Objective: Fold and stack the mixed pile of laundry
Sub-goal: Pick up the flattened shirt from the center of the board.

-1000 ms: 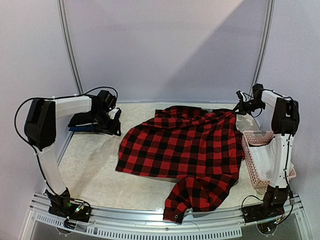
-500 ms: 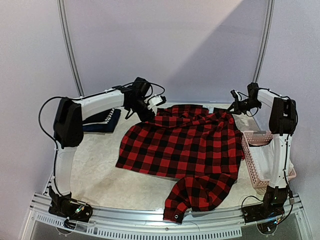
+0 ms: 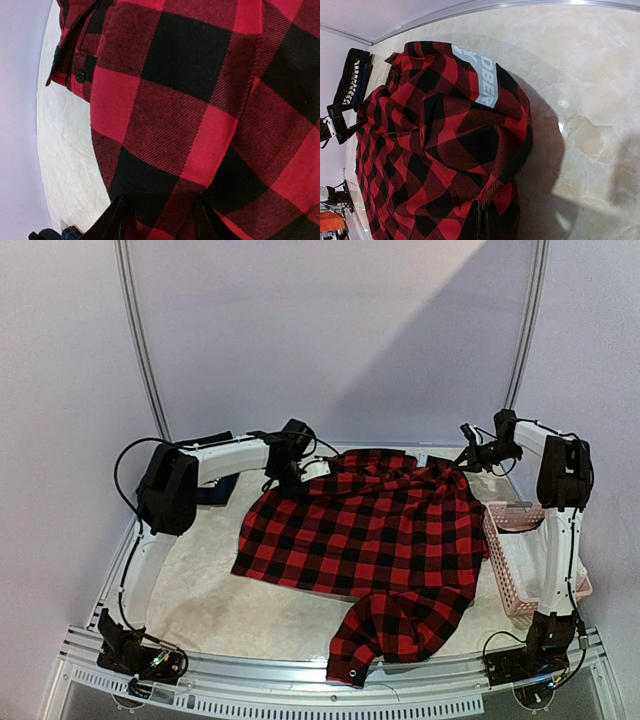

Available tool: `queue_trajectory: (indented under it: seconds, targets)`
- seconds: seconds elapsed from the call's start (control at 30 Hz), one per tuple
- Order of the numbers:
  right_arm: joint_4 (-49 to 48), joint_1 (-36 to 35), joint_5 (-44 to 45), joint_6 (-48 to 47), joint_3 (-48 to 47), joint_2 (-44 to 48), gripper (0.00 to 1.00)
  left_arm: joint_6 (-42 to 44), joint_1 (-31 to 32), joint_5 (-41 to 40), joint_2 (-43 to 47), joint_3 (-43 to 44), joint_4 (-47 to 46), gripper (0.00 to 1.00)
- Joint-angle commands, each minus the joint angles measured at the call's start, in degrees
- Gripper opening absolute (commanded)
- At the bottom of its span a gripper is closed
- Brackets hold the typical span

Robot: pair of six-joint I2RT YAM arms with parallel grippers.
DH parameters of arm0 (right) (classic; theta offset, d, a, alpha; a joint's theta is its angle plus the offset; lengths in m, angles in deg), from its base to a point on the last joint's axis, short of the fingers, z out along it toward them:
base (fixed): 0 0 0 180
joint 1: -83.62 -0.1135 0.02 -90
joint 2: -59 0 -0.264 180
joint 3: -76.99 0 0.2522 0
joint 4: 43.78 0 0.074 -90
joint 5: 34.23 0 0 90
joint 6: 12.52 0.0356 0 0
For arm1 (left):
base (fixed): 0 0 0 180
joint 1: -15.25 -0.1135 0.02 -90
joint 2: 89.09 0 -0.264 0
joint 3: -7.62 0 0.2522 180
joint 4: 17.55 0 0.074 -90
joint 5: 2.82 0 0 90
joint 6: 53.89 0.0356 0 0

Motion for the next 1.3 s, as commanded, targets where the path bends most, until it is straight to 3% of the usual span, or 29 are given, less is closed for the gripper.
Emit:
queue_trajectory:
  seconds: [0.0,0.13,0.33,0.5,0.67,0.77,0.97,1.27]
  targets:
    - [1.06,0.08,-1.36,0.46,-0.48,-1.95,0.0,1.77,0.8,-0.51,-0.68,1.33,1.28,0.47]
    - [0.83,0.08,-1.69,0.77,-0.49,-2.04,0.0,4.73,0.87,4.44,3.28,-3.66,1.94,0.5]
    - [0.34,0.08,-2.38,1.71,-0.5,-2.59,0.0,7.42,0.9,-1.01,1.36,-2.84,0.33,0.51]
    - [0.67,0.04,-2.49,1.8,-0.5,-2.92,0.0,6.64,1.32,-7.38,-0.51,-0.4,-4.51,0.45]
    - [0.63,0.04,-2.22,1.52,-0.5,-2.92,0.0,6.8,0.88,-7.05,0.87,1.04,-5.64,0.42]
    - [0.11,0.08,-2.25,1.77,-0.47,-3.17,0.0,6.29,0.28,-5.97,1.03,2.54,-4.75,0.34]
    - [-0.19,0.04,-2.4,2.13,-0.57,-3.57,0.0,5.58,-0.25,-2.38,0.87,3.81,-1.7,0.02]
    - [-1.98,-0.15,-4.5,1.74,0.61,0.8,0.0,6.07,-1.5,-10.91,9.12,0.12,-1.37,0.0]
